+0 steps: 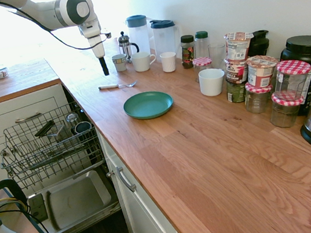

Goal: Put the fork in the dishwasher

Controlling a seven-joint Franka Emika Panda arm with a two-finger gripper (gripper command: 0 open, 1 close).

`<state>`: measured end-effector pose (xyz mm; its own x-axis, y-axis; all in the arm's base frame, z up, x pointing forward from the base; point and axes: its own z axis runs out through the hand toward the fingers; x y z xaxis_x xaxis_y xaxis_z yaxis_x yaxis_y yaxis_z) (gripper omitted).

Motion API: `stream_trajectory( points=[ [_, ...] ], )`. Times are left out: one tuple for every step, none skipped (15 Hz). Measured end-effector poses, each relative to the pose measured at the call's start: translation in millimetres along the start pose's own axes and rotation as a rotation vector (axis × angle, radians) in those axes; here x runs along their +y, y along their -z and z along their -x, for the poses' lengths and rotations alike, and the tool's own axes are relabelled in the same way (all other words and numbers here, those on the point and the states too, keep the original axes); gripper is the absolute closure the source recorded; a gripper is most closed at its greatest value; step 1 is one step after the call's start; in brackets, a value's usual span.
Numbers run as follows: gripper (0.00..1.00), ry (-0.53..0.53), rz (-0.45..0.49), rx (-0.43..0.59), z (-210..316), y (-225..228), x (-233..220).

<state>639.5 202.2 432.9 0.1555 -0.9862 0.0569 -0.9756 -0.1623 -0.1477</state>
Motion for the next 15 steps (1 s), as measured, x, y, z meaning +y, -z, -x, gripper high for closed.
stream_trajectory(
  points=[
    [0.0,-0.024,0.001,0.0,4.0,-3.9,-4.6],
    [0.0,-0.05,0.007,0.003,8.6,-9.0,-8.0],
    [0.0,-0.075,0.009,0.005,14.2,-12.8,-11.4],
    [0.0,-0.105,0.004,0.012,18.6,-15.7,-15.3],
    [0.0,-0.142,0.0,0.021,22.5,-19.3,-19.0],
    [0.0,-0.178,-0.002,0.028,24.2,-23.3,-21.8],
    [0.0,-0.212,-0.002,0.04,23.8,-28.2,-23.8],
    [0.0,-0.243,0.0,0.051,22.6,-34.1,-25.5],
    [0.0,-0.268,0.005,0.057,20.1,-40.3,-26.2],
    [0.0,-0.285,0.011,0.061,18.9,-46.2,-26.9],
    [0.0,-0.295,0.018,0.064,18.1,-51.9,-27.0],
    [0.0,-0.303,0.026,0.065,18.0,-58.0,-26.9],
    [0.0,-0.309,0.034,0.067,18.0,-64.1,-27.0],
    [0.0,-0.317,0.038,0.069,18.0,-69.2,-27.9],
    [0.0,-0.326,0.04,0.07,17.1,-73.2,-29.8]
  ],
)
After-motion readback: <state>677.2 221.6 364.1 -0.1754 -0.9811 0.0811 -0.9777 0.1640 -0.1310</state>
